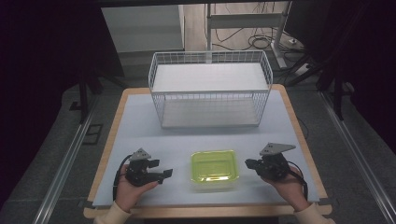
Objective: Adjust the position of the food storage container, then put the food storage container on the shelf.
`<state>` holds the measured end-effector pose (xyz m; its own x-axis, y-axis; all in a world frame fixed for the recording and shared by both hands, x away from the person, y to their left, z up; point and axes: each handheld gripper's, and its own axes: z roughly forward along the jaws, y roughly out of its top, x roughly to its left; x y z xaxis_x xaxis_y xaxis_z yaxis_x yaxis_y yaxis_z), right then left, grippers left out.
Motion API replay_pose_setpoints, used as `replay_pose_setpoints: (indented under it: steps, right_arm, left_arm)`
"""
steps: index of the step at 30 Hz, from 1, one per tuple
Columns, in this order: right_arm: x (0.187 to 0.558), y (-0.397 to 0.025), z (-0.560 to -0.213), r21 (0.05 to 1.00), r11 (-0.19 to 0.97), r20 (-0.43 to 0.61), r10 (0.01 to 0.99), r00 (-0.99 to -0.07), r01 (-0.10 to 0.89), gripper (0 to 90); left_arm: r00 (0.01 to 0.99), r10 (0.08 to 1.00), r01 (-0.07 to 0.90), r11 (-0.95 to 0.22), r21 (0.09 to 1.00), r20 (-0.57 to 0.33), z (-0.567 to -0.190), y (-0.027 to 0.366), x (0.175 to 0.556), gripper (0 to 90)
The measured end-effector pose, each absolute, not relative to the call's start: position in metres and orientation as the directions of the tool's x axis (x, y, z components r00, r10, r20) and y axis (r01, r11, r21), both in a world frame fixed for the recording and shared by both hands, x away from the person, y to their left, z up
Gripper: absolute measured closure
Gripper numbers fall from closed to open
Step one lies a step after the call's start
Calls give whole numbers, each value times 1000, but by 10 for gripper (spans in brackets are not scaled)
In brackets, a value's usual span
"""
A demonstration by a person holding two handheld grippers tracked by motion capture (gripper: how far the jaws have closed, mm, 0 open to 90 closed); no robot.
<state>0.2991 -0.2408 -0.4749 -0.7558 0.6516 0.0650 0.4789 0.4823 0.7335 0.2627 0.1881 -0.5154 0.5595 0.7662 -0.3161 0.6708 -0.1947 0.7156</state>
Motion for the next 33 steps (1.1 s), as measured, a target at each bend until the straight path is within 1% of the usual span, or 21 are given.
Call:
replay_pose_setpoints:
  steps: [1,2,4,5,6,9,10,11,13,16,21,26,27,33]
  right_arm:
    - [299,-242,-475,741,472,73,649,-757,477,830]
    - [299,-244,-475,750,462,86,643,-761,474,781]
    - [300,-245,-476,770,428,119,633,-765,473,564]
    - [300,-244,-476,775,415,133,630,-765,476,474]
    - [301,-244,-477,779,401,146,632,-761,482,415]
    - [303,-244,-479,768,345,220,648,-729,539,345]
    - [303,-244,-479,768,345,220,648,-729,539,345]
    - [304,-244,-478,772,309,255,651,-715,556,339]
    - [303,-245,-478,778,289,272,646,-713,558,339]
    - [302,-245,-481,779,285,275,644,-714,558,336]
    - [306,-244,-485,752,257,335,645,-687,608,341]
    - [310,-244,-489,726,223,383,654,-652,651,346]
    - [311,-245,-489,720,214,395,655,-644,660,348]
    - [315,-245,-493,701,183,435,656,-616,689,365]
  left_arm:
    - [559,760,675,-185,714,-331,-515,188,263,249]
    - [561,755,676,-180,715,-340,-514,188,263,252]
    - [563,749,676,-174,716,-350,-512,186,262,262]
    - [564,744,678,-170,715,-358,-511,186,262,262]
    - [564,740,681,-165,713,-367,-511,185,262,262]
    - [563,730,688,-155,709,-387,-510,184,261,262]
    - [563,730,688,-155,709,-387,-510,184,261,262]
    - [562,725,692,-150,706,-397,-509,183,262,262]
    - [564,719,700,-155,697,-407,-509,181,263,263]
    - [564,715,707,-159,689,-414,-510,178,265,266]
    - [564,688,729,-154,667,-457,-511,170,267,266]
    - [548,677,749,-136,649,-491,-513,165,272,266]
    - [541,670,760,-130,637,-509,-515,162,275,266]
    - [526,657,781,-121,613,-540,-519,152,280,269]
